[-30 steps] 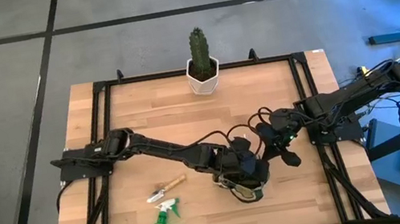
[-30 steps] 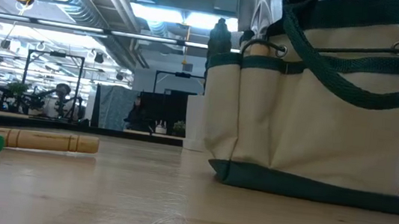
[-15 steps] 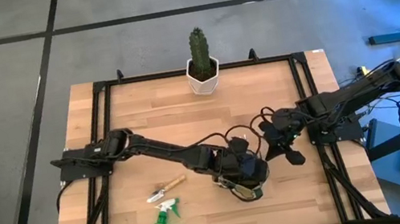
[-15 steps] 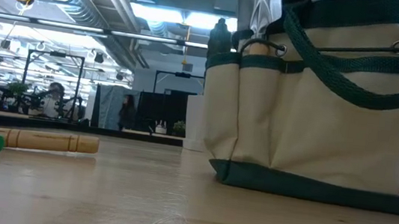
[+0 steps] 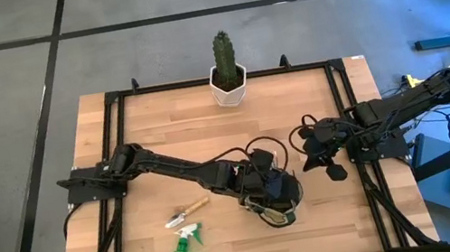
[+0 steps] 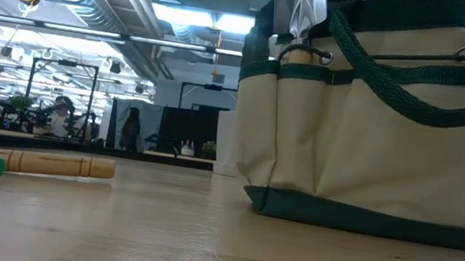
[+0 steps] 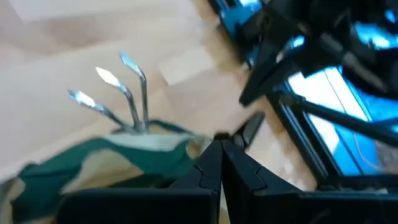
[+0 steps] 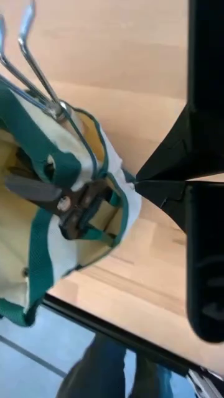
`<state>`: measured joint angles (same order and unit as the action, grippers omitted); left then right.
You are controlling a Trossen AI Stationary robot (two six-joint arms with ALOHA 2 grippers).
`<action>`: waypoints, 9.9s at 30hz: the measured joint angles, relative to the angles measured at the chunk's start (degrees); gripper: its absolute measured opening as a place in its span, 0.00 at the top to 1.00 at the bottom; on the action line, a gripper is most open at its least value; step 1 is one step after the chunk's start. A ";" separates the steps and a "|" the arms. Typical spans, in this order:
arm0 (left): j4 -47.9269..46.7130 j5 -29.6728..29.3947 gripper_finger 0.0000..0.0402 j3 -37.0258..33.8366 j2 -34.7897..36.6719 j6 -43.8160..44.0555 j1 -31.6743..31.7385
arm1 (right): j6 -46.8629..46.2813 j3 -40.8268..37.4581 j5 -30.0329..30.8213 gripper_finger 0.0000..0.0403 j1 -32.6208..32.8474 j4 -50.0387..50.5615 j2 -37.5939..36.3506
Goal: Pick & Place Garden tools in Gardening bag
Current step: Adjust the green gardening bag, then put the brown trowel into the green gardening bag
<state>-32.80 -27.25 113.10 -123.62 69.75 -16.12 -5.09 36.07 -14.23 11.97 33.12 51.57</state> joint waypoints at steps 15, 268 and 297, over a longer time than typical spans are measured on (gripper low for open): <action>-19.16 9.83 1.00 0.00 1.64 4.48 -2.34 | -1.23 -5.33 -1.41 1.00 0.04 -1.08 0.07; 16.94 20.92 0.62 -75.87 36.07 -18.11 -13.38 | -34.86 2.01 20.14 0.44 0.46 -34.61 -3.54; 15.33 20.14 0.84 -76.02 36.70 -10.49 -11.90 | -36.52 2.01 18.48 0.44 0.50 -34.63 -0.24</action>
<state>-17.47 -7.11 37.08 -86.92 59.25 -28.02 -41.60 38.09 4.25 12.47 -1.52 51.33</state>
